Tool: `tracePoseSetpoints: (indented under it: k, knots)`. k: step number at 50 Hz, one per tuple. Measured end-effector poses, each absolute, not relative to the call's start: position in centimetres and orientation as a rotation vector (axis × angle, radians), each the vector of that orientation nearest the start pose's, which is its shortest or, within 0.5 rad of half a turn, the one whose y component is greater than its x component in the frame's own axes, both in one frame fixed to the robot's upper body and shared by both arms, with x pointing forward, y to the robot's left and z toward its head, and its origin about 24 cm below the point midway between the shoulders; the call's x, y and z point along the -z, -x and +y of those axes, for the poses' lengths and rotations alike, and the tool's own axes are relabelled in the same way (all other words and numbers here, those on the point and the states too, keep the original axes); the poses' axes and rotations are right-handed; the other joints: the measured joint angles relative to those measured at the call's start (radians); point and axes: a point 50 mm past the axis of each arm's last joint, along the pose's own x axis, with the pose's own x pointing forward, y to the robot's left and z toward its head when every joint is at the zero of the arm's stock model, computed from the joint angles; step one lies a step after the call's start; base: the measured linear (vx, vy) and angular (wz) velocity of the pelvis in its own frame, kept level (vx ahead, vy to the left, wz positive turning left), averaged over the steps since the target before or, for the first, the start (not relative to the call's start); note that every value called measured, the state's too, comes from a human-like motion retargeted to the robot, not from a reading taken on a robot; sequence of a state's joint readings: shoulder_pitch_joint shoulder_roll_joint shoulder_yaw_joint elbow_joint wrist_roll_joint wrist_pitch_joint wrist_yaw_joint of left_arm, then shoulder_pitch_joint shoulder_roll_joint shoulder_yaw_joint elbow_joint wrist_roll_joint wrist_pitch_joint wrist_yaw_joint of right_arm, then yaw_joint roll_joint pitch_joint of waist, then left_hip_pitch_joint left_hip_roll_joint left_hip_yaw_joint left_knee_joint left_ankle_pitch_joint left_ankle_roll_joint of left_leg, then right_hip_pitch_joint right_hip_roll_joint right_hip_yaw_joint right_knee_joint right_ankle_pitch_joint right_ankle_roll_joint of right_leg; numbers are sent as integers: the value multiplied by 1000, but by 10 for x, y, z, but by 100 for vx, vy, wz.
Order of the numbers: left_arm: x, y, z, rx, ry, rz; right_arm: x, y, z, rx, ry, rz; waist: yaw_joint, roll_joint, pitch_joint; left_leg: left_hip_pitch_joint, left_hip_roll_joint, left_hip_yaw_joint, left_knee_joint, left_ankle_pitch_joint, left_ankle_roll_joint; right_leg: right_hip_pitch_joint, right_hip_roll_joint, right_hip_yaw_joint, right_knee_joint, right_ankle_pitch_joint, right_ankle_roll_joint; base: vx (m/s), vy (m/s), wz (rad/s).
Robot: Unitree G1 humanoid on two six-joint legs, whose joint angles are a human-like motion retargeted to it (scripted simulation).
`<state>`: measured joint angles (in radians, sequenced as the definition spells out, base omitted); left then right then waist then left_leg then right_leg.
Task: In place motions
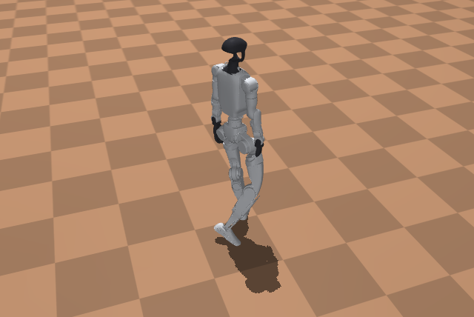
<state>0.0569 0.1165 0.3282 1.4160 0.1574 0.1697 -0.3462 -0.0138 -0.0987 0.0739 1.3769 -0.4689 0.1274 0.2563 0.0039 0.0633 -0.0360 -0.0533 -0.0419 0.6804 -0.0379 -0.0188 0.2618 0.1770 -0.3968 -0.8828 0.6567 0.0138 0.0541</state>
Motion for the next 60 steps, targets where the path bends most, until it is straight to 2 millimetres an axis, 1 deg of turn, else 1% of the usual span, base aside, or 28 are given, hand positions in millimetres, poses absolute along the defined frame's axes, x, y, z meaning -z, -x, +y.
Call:
tracePoseSetpoints:
  k: [2, 3, 4, 5, 7, 12, 15, 18, 20, 21, 22, 23, 25, 27, 28, 30, 32, 34, 35, 37, 38, 41, 42, 44, 47, 52, 56, 60]
  knots:
    - [175, -32, 203, 9, 265, 1533, 179, -40, -187, -390, 312, 1565, -31, -18, -1, 0, -18, -32, -8, 8, 0, -135, -10, 229, 147, -66, 29, -4, 2, 55]
    - [174, -42, 208, 8, 244, 1509, 178, -40, -188, -349, 287, 1572, 16, -45, -13, -13, -35, 17, -18, 9, 0, -224, 11, 425, 177, -86, 66, -11, -1, -26]
    - [172, -51, 212, 4, 221, 1492, 179, -39, -188, -311, 255, 1579, 9, -50, -11, -16, -35, 6, -17, 12, 0, -258, 67, 500, 173, -94, 55, -13, 2, 29]
    - [171, -57, 216, -2, 196, 1478, 179, -36, -188, -276, 217, 1586, -24, -44, -2, -13, -28, -35, -11, 16, 0, -266, 139, 514, 151, -94, 19, -13, 4, 138]
    - [168, -71, 221, -30, 176, 1440, 179, -39, -185, -247, 168, 1586, -64, -33, 22, -16, -7, -74, -2, 23, 0, -291, 223, 568, 118, -105, -12, -15, 6, 118]
    - [164, -90, 224, -23, 180, 1369, 179, -47, -177, -317, 173, 1558, -141, -24, 50, -39, 8, -121, 3, 45, 0, -370, 369, 690, -17, -143, -22, -12, 6, 75]
    - [165, -89, 222, 21, 161, 1380, 179, -46, -174, -373, 220, 1547, -179, -43, 47, -58, -22, -151, 4, 59, 0, -392, 396, 716, -165, -171, 9, -4, 11, 88]
    - [168, -80, 214, 58, 132, 1425, 180, -37, -174, -412, 247, 1575, -174, -84, 57, -35, -79, -158, 3, 62, 0, -348, 400, 758, -377, -169, 47, 9, 9, 86]
    - [172, -65, 205, 78, 134, 1488, 180, -26, -175, -463, 277, 1622, -215, -107, 50, -9, -132, -207, -5, 73, 0, -303, 407, 706, -510, -94, 18, 29, 2, 138]
    - [173, -56, 201, 91, 144, 1523, 180, -20, -176, -486, 295, 1648, -195, -116, 36, -8, -145, -194, -6, 73, 0, -276, 382, 564, -532, -90, 10, 27, 6, 76]
    - [175, -48, 196, 105, 152, 1558, 180, -16, -176, -504, 312, 1670, -188, -119, 24, -10, -155, -197, -3, 74, 0, -256, 366, 473, -555, -82, 11, 19, 10, 75]
    - [176, -40, 189, 121, 158, 1594, 180, -14, -177, -516, 328, 1686, -207, -113, 17, -18, -158, -232, 7, 78, 0, -249, 366, 481, -581, -67, 32, 14, 7, 128]
    - [178, -22, 177, 112, 179, 1667, 180, -15, -177, -544, 380, 1696, -225, -104, 22, -8, -157, -272, 18, 80, 0, -228, 373, 484, -624, -42, 44, 10, 0, 94]
    - [178, -6, 172, 88, 212, 1711, 180, -17, -176, -569, 449, 1688, -217, -102, 18, 9, -159, -255, 11, 74, 0, -192, 368, 397, -650, -39, 61, 16, -3, 19]
    - [178, 6, 169, 88, 235, 1737, 180, -19, -175, -594, 496, 1676, -255, -98, -1, 8, -169, -286, 10, 74, 0, -189, 376, 371, -665, -40, 54, 25, 2, 19]
    - [176, 26, 163, 126, 262, 1795, 180, -22, -171, -653, 561, 1651, -207, -97, -40, 4, -170, -237, -3, 63, 0, -207, 370, 476, -645, -50, 58, 24, 6, -11]
    - [175, 37, 156, 188, 232, 1842, 181, -29, -166, -670, 545, 1616, -352, -70, -52, 66, -198, -407, -44, 65, 0, -206, 359, 309, -644, -56, 55, 13, -7, 280]
    - [175, 39, 152, 175, 225, 1852, 180, -37, -158, -683, 521, 1578, -418, -63, -41, 93, -202, -466, -47, 66, 0, -188, 367, 227, -651, -62, 48, 3, -11, 165]
    - [175, 40, 152, 156, 231, 1852, 180, -40, -156, -692, 514, 1562, -412, -63, -38, 98, -201, -453, -48, 63, 0, -181, 376, 237, -651, -67, 45, 4, -5, -129]
    - [176, 40, 150, 108, 267, 1838, 180, -47, -149, -709, 496, 1515, -287, -57, -39, 82, -178, -321, -45, 50, 0, -177, 393, 377, -634, -75, 56, 8, 1, -254]
    - [176, 39, 150, 105, 263, 1837, 180, -47, -148, -708, 483, 1507, -262, -57, -41, 73, -173, -299, -41, 54, 0, -178, 399, 401, -636, -71, 51, 9, 2, -212]
    - [177, 29, 156, 138, 190, 1830, 180, -47, -145, -695, 448, 1508, -105, -72, -39, 16, -138, -141, -1, 62, 0, -182, 413, 543, -633, -54, 39, 5, 3, -209]
    - [177, 25, 159, 160, 152, 1826, 180, -47, -146, -684, 434, 1516, -96, -73, -43, 11, -137, -139, 1, 62, 0, -186, 408, 543, -632, -51, 42, -5, 12, 65]
    - [178, 15, 166, 200, 83, 1809, 180, -46, -148, -666, 408, 1530, -185, -65, -62, 20, -154, -246, -8, 64, 0, -196, 383, 443, -634, -55, 55, -4, 11, 185]
    - [179, -1, 174, 213, 32, 1749, 180, -43, -150, -667, 397, 1553, -179, -66, -59, 19, -151, -242, -5, 69, 0, -190, 386, 444, -633, -56, 52, 0, 0, 17]
    - [179, -27, 176, 190, 61, 1653, 180, -38, -155, -635, 380, 1574, -177, -65, -66, 12, -150, -247, -6, 75, 0, -194, 385, 441, -633, -51, 53, 0, 0, 0]
    - [179, -37, 173, 143, 115, 1604, 180, -32, -162, -606, 388, 1610, -178, -67, -68, 10, -151, -252, -3, 75, 0, -196, 386, 445, -635, -44, 50, 0, 0, 0]
    - [179, -37, 171, 145, 120, 1610, 180, -27, -165, -592, 382, 1632, -178, -73, -67, 14, -150, -247, 0, 72, 0, -196, 386, 458, -631, -42, 44, 2, -2, -10]
